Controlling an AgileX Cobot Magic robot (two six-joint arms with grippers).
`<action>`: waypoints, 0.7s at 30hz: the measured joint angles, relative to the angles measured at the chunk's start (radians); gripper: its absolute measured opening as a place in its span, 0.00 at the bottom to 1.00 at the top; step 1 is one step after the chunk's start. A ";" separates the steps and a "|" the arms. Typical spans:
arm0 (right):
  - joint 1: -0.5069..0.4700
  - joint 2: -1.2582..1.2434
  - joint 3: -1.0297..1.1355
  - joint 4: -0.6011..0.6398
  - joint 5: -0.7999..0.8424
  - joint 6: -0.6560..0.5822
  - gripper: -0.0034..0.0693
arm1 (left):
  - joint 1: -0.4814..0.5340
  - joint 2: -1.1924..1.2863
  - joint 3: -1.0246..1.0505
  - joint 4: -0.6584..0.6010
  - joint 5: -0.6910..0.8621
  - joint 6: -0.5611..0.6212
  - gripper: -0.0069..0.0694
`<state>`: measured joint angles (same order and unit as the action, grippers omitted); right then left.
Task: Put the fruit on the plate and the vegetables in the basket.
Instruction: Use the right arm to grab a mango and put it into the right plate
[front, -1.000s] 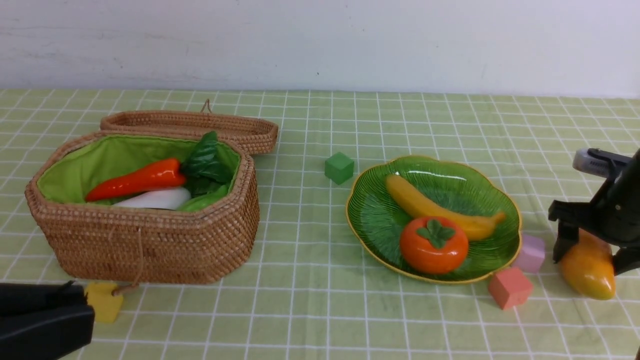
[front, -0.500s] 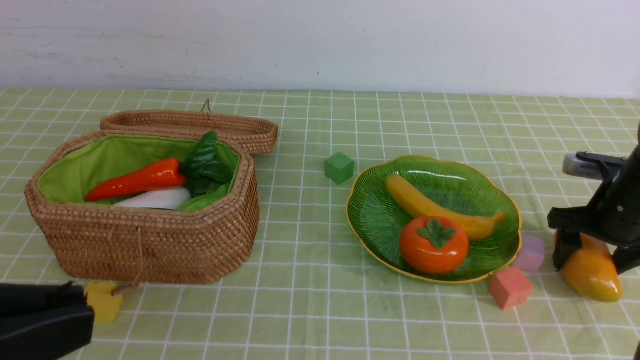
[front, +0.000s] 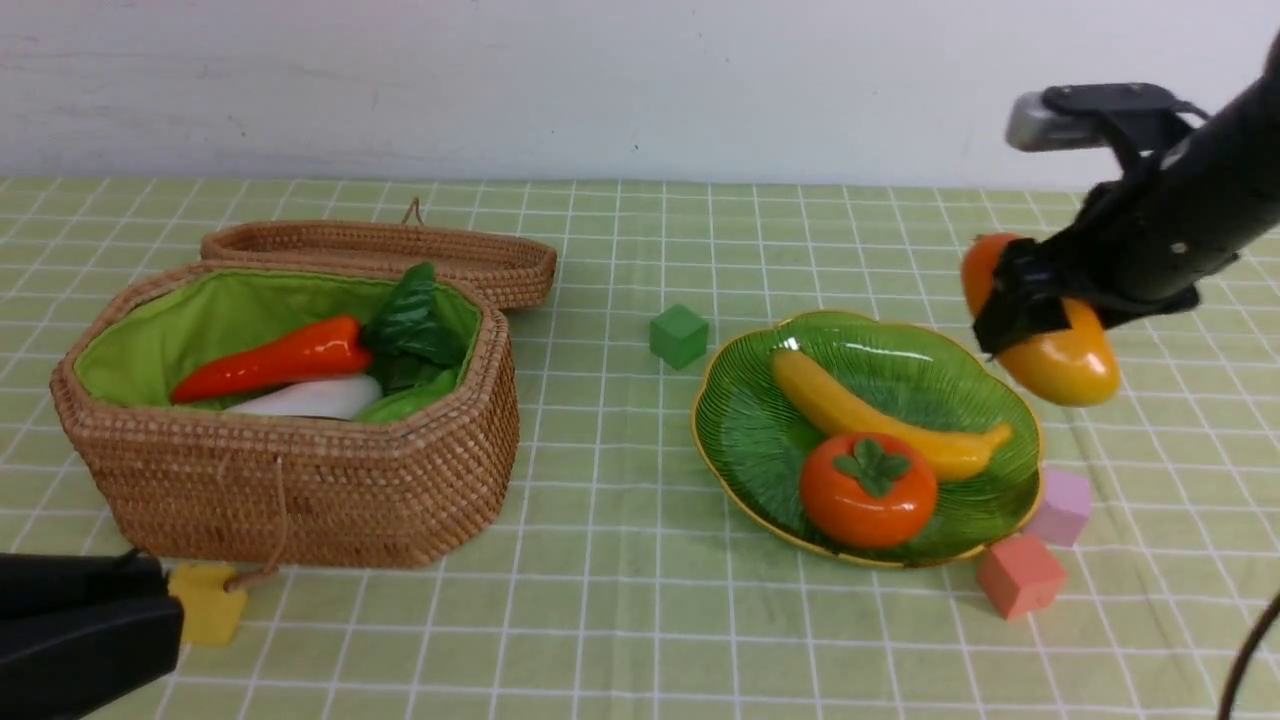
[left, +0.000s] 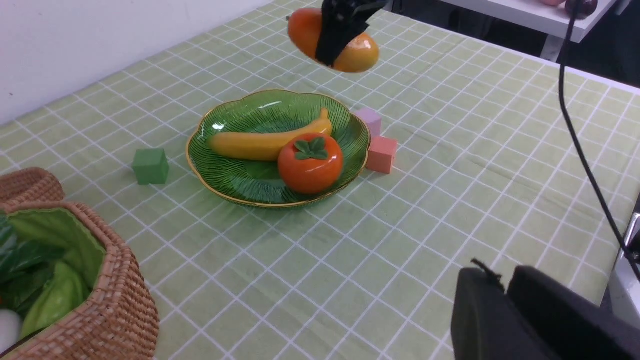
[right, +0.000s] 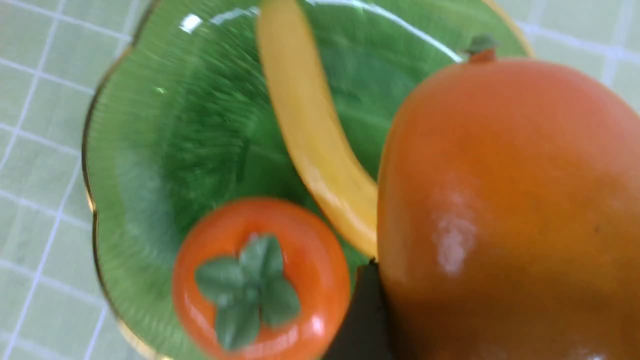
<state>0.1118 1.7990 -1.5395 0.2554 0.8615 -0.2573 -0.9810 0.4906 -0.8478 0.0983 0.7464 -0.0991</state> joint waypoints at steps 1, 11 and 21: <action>0.009 0.015 0.000 0.000 -0.029 -0.007 0.87 | 0.000 0.000 0.000 0.000 0.000 0.000 0.18; 0.035 0.171 0.000 0.011 -0.187 -0.021 0.87 | 0.000 0.000 0.000 0.000 -0.004 0.000 0.18; 0.036 0.177 0.000 0.015 -0.173 -0.021 0.97 | 0.000 0.000 0.000 0.000 -0.004 0.000 0.18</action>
<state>0.1475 1.9763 -1.5395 0.2706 0.6887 -0.2785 -0.9810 0.4906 -0.8478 0.0983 0.7429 -0.0991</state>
